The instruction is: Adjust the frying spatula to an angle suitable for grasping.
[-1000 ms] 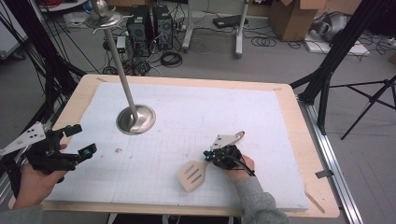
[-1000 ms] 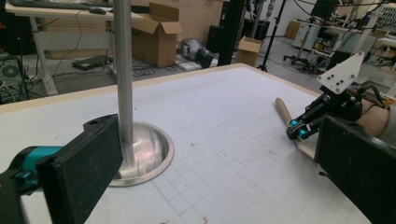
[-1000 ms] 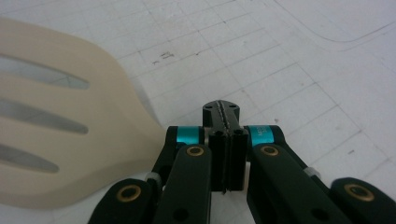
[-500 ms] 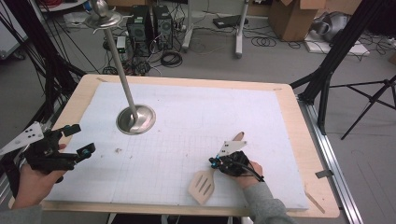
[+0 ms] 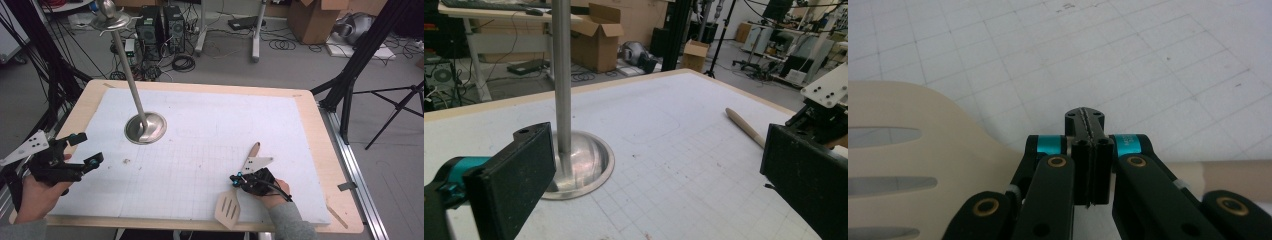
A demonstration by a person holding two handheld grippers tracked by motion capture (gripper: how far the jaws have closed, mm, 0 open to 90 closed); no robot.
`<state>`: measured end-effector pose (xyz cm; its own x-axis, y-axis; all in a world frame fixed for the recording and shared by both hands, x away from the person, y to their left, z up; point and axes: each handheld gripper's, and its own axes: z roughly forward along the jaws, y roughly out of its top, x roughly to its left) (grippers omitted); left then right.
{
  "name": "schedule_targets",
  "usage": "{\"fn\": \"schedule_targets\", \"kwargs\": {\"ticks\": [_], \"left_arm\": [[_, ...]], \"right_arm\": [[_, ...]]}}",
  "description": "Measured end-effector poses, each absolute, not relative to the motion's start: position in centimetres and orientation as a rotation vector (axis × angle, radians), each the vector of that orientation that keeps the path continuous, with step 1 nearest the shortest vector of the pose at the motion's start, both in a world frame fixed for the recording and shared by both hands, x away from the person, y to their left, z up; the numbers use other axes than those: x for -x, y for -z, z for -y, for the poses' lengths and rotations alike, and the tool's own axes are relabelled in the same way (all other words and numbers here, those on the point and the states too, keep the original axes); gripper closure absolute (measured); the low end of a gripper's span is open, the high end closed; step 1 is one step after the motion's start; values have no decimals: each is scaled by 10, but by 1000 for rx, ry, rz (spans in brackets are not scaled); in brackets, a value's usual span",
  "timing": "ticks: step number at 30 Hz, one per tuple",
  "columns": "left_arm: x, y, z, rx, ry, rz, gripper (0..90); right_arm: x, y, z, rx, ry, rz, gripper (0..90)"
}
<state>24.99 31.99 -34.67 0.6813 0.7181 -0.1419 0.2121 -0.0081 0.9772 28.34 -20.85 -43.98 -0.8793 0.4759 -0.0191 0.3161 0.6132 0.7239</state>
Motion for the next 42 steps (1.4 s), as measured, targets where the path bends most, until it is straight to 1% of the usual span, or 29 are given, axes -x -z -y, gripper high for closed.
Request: {"fn": "schedule_targets", "kwargs": {"ticks": [5,7,11,16,20,23,29,42], "left_arm": [[-251,346,-320,-1559,-474,-786,18],[-252,346,-320,-1563,-476,-780,18],[-253,346,-319,-1564,-477,-773,18],[-255,346,-317,-1563,-469,-767,18],[-256,347,-315,-1568,-461,-766,18],[-256,347,-314,-1571,-458,-767,18],[-254,345,-316,-1551,-467,-770,18],[-251,349,-316,-1566,-468,-786,17]], "right_arm": [[-285,441,211,-658,-1169,-2619,900],[-285,436,216,-678,-1236,-2560,900],[-290,429,240,-796,-1285,-2441,900],[-295,434,269,-915,-1262,-2373,900],[-300,439,281,-1010,-1219,-2352,900],[-304,444,282,-1091,-1212,-2369,900],[-311,449,275,-1122,-1193,-2382,900],[-326,447,255,-1038,-1193,-2378,900]]}}
